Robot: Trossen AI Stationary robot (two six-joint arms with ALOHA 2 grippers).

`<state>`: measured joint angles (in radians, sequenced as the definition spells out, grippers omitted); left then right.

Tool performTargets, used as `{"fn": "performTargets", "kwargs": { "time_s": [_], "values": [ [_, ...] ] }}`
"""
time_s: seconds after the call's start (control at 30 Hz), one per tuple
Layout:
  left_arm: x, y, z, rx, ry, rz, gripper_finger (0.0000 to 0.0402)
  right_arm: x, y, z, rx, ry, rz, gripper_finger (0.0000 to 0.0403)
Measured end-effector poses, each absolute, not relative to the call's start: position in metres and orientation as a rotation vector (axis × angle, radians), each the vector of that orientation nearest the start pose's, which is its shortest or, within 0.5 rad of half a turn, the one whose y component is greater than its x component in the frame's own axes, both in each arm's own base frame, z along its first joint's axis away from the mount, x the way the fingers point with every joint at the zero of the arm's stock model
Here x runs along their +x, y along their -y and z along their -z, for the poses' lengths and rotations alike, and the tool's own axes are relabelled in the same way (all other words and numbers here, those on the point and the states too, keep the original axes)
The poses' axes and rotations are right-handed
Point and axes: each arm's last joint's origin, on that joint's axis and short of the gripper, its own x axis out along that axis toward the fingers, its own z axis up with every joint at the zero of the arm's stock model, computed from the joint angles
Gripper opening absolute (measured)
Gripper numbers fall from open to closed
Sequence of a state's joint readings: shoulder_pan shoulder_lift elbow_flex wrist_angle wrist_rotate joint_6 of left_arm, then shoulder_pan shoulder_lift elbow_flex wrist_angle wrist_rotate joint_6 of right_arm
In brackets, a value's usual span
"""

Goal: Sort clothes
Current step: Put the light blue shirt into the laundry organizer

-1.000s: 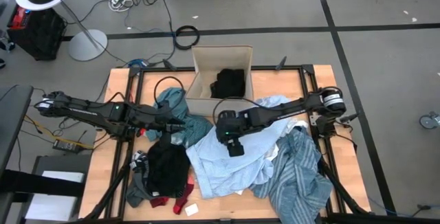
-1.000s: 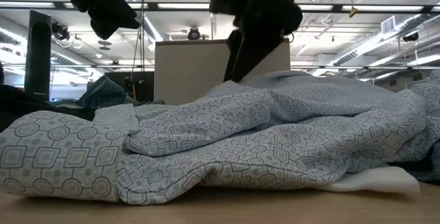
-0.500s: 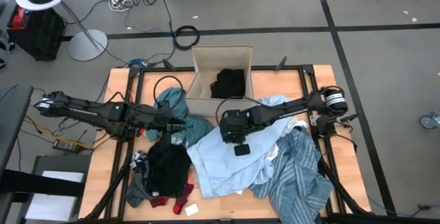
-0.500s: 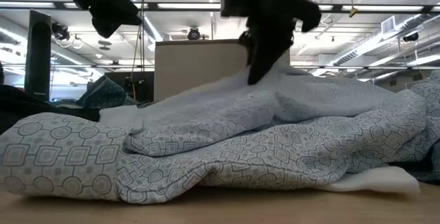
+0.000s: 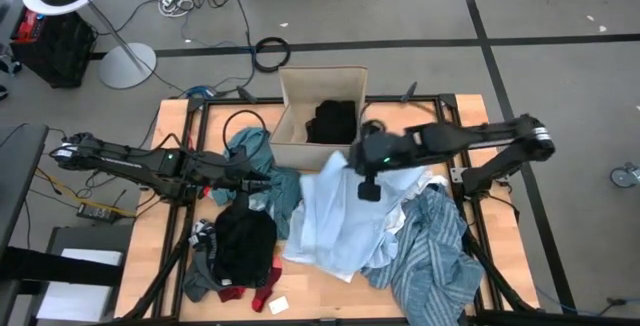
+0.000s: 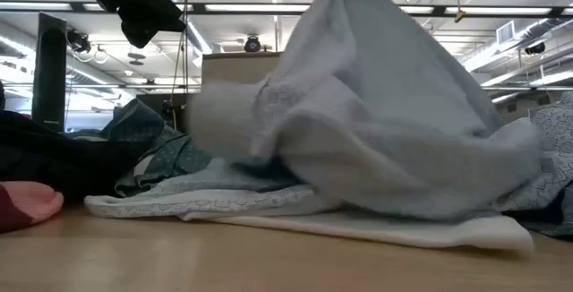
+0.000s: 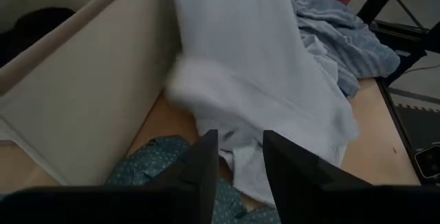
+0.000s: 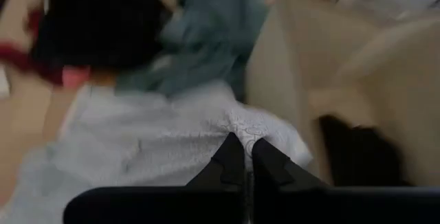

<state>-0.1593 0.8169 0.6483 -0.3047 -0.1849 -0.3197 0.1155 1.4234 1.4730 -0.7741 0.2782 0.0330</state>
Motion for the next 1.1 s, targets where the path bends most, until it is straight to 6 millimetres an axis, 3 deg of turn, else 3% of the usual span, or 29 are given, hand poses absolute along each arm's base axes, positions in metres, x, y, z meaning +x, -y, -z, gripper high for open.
{"fn": "performTargets", "kwargs": {
  "time_s": [0.17,0.37,0.67,0.8,0.93,1.03,1.1],
  "values": [
    [0.175,0.023,-0.270,-0.232,-0.457,-0.099,0.0121,0.285,-0.022,-0.425,-0.131,-0.517,0.223,0.0001],
    [0.175,0.023,-0.270,-0.231,-0.457,-0.100,0.0121,0.296,-0.011,-0.485,-0.235,-0.357,0.248,0.0001],
    [0.175,0.022,-0.270,-0.227,-0.454,-0.117,0.0121,0.311,0.029,-0.560,-0.236,-0.041,0.412,0.0000],
    [0.175,0.022,-0.270,-0.224,-0.452,-0.128,0.0121,0.313,0.052,-0.584,-0.210,0.274,0.494,0.0000],
    [0.175,0.022,-0.271,-0.225,-0.447,-0.128,0.0121,0.297,0.074,-0.608,-0.212,0.564,0.539,0.0000],
    [0.175,0.022,-0.271,-0.225,-0.447,-0.128,0.0121,0.298,0.092,-0.606,-0.226,0.571,0.591,0.0000],
    [0.175,0.022,-0.270,-0.224,-0.449,-0.128,0.0121,0.306,0.103,-0.594,-0.199,0.458,0.600,0.0000]
  ]
}}
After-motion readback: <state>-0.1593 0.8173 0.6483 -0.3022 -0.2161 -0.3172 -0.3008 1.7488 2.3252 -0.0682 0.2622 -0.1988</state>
